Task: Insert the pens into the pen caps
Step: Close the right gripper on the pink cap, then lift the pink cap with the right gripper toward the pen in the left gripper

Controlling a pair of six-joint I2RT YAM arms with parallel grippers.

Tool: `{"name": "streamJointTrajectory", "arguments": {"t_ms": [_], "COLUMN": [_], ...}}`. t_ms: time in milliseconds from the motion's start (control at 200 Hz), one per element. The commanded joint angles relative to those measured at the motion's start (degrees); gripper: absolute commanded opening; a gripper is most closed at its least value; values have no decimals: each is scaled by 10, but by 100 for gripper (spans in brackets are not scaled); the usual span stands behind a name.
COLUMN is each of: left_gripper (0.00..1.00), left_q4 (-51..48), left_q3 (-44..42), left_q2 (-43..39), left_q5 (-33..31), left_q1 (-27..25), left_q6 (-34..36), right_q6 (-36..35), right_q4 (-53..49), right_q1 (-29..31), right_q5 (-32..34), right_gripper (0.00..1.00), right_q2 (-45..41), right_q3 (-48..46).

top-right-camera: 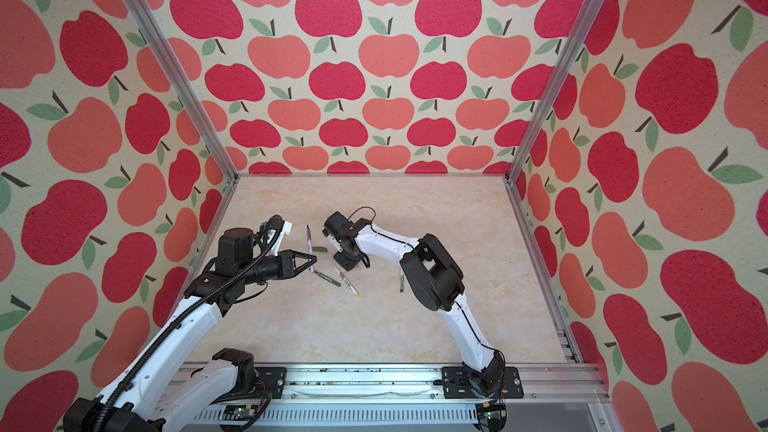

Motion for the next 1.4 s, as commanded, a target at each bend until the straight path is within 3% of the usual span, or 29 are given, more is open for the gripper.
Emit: {"name": "streamJointTrajectory", "arguments": {"t_ms": [0,495,675,991,1151,1396], "left_gripper": [0,0,0,0,0,0], "left_q4": [13,27,45,124,181,240], "left_q3": [5,9,13,11,9,17], "left_q2": [-4,16,33,83,117,164], "left_q5": [3,-8,-12,-19,-25,-30], "left_q1": [2,-20,-39,-95,-122,-161], "left_q6": [-7,-7,-13,-43,-69,-92], "right_q6": [32,135,201,353,415,453], "right_q4": [-9,81,133,286,353,392], "right_q1": [-14,-72,-106,-168,-182,-185], "right_q5": [-4,-49,-125,-316,-354,-367], "right_gripper": [18,12,12,13,13,12], "right_q2": [-10,-141,-194,-271,-303,-335], "right_q3": [-24,-96,-132,-210,-240,-251]}}
